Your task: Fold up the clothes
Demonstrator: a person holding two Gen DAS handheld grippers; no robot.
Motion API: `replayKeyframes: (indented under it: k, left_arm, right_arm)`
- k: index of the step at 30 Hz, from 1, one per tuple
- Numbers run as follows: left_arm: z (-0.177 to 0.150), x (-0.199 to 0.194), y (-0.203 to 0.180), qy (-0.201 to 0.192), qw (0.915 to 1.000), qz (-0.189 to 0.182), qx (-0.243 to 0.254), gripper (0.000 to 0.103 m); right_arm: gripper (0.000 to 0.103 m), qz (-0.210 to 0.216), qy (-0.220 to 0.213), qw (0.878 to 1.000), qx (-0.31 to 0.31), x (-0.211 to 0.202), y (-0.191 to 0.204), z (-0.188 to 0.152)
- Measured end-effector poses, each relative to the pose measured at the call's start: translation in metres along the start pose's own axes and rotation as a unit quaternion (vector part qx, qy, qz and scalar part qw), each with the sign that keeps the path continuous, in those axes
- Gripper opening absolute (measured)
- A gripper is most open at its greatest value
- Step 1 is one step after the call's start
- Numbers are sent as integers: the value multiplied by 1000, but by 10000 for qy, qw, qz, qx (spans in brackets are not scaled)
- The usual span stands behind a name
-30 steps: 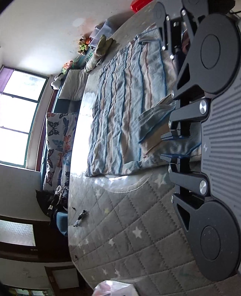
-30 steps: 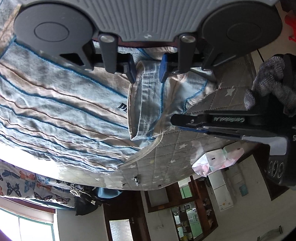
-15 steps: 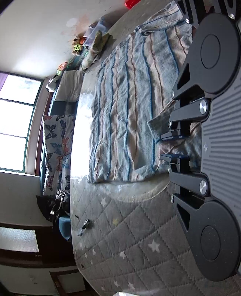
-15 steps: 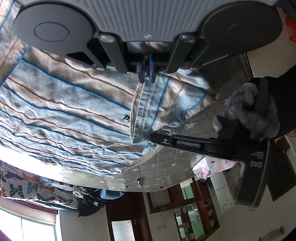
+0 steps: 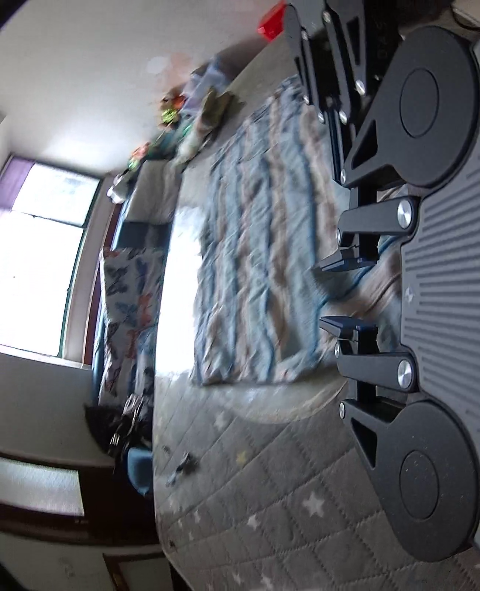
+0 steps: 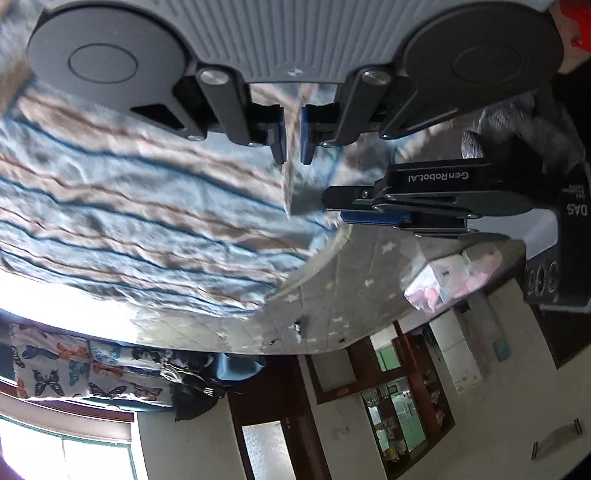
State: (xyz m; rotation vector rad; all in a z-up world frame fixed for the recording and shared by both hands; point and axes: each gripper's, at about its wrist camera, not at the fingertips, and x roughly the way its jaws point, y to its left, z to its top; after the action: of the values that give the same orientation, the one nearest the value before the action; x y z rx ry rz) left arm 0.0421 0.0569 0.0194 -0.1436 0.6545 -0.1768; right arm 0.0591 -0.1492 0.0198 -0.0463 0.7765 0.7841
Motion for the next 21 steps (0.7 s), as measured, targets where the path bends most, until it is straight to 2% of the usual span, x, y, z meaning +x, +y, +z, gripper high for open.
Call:
replayKeyframes:
  k: [8, 15, 17, 21]
  left_arm:
    - [5, 2, 23, -8, 9994, 254, -231, 26]
    - [1, 11, 25, 105, 9994, 232, -237, 26]
    - [0, 13, 24, 137, 9994, 231, -231, 26]
    - [-3, 15, 25, 171, 9992, 247, -254, 26]
  right_arm:
    - [14, 99, 225, 9997, 22, 44, 5, 12]
    - [16, 50, 191, 9994, 274, 54, 3, 9]
    - [21, 70, 162, 9993, 329, 56, 3, 9]
    - [22, 9, 110, 9993, 346, 58, 6, 7]
